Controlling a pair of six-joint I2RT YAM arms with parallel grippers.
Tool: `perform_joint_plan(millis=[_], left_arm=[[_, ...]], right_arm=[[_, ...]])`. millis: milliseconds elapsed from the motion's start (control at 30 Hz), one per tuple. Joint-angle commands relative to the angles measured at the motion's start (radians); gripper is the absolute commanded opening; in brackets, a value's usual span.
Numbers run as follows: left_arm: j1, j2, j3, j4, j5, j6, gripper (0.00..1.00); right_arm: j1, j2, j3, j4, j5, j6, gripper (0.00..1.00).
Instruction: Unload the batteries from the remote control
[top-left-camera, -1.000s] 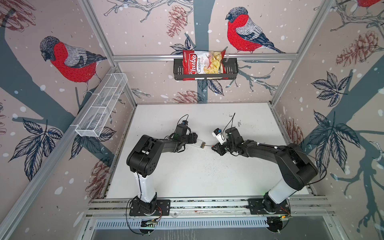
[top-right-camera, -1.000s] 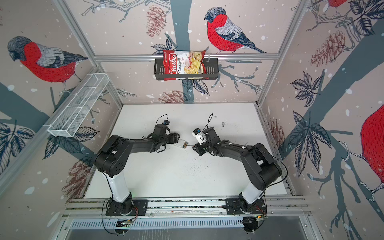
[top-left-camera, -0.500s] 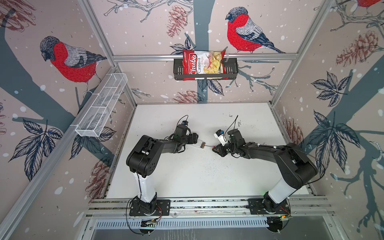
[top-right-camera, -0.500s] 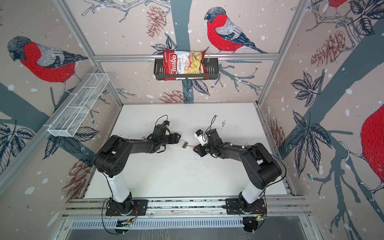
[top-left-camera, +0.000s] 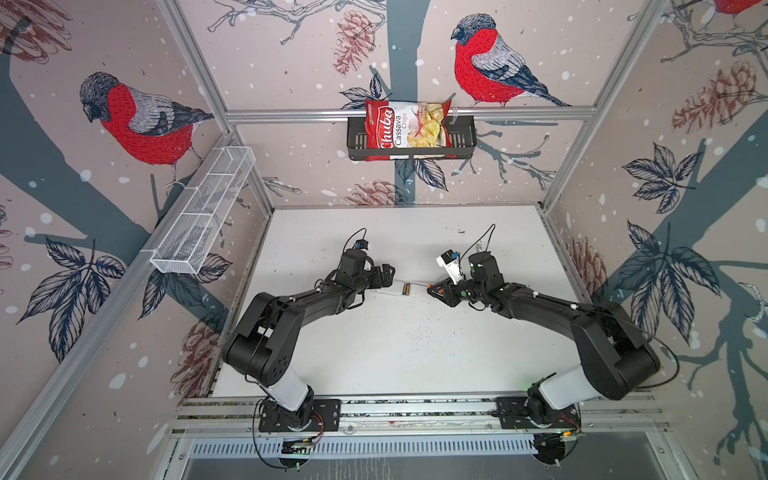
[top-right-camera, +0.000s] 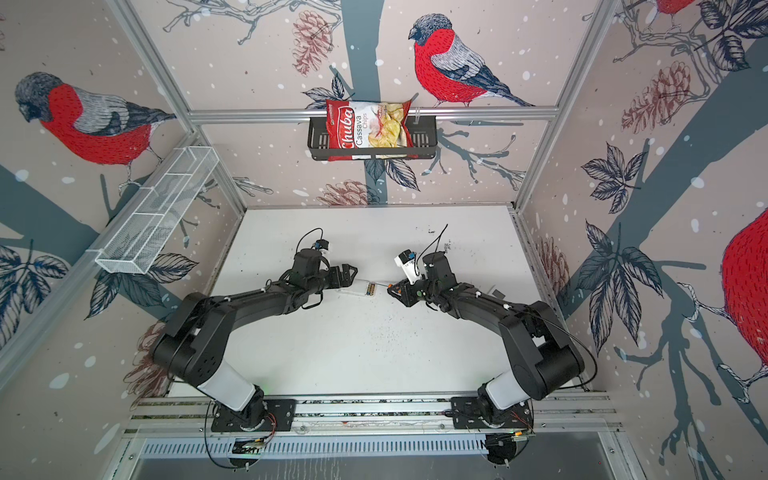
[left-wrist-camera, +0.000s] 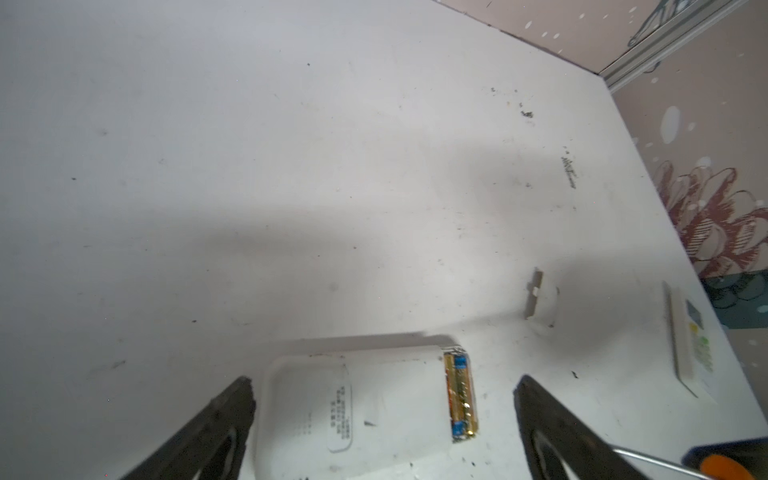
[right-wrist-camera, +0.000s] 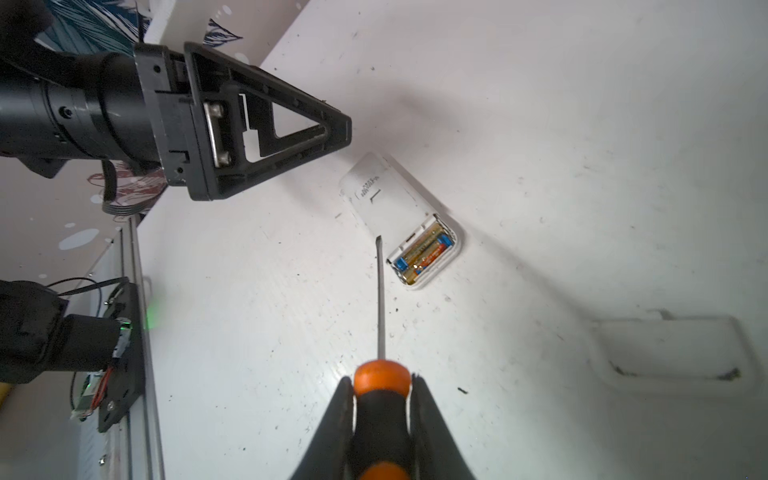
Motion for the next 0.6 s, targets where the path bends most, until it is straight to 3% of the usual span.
perform_joint_plan(millis=[0, 133, 200, 333, 567], left_arm=[[0.003, -0.065, -0.030, 0.080, 0.082, -0.057, 0.89], [0.003, -0.130, -0.090, 0.193, 0.178, -0.160, 0.63], [0.000, -0.152, -0.116, 0.242, 0.196, -0.220, 0.62], [-0.009, -0.198, -0.156, 0.328, 0.205, -0.333, 0.71], [-0.036, -0.304, -0.209, 0.383, 0.125, -0.454, 0.74]], right_arm=[[0.003, -0.051, -0.030, 0.113, -0.057, 0.046, 0.00], [0.021, -0.096, -0.065, 0.244, -0.060, 0.098, 0.00], [0.036, -0.100, -0.071, 0.305, -0.050, 0.120, 0.00], [0.079, -0.095, -0.089, 0.441, -0.016, 0.174, 0.00], [0.125, -0.062, -0.086, 0.577, 0.031, 0.209, 0.00]])
